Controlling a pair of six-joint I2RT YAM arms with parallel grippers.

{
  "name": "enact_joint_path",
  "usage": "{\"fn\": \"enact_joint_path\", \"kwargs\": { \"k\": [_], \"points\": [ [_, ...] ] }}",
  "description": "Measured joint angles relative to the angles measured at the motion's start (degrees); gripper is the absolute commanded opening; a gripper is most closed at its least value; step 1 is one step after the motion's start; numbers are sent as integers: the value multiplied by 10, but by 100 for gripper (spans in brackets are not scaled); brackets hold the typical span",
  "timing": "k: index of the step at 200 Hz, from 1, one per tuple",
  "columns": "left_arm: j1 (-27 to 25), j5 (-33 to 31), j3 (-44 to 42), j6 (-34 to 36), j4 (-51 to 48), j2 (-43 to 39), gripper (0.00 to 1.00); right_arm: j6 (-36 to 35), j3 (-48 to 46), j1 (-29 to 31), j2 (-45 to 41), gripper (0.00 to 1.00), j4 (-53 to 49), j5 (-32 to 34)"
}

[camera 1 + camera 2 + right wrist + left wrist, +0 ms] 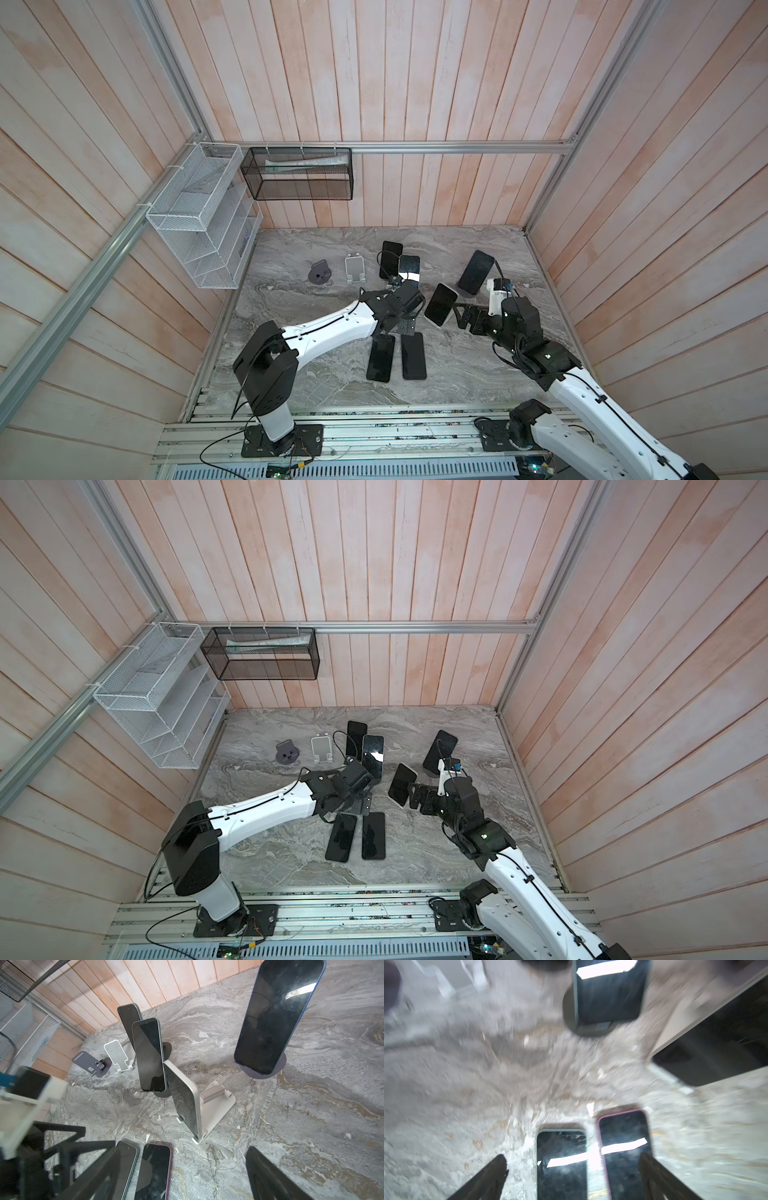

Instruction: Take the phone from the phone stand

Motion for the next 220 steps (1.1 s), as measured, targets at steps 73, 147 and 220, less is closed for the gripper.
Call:
{"fn": "enact_joint_path", "kwargs": {
  "k": [73, 147, 220],
  "points": [
    [26, -7, 78, 66, 63, -102, 100, 6, 10, 0, 11, 93, -12, 17],
    [175, 123, -108, -1, 330, -163, 100, 33, 8, 0, 36, 85, 4, 21],
    [276, 358, -250, -192, 546, -163, 82, 114, -118, 5, 66, 0, 50, -67]
  ]
}}
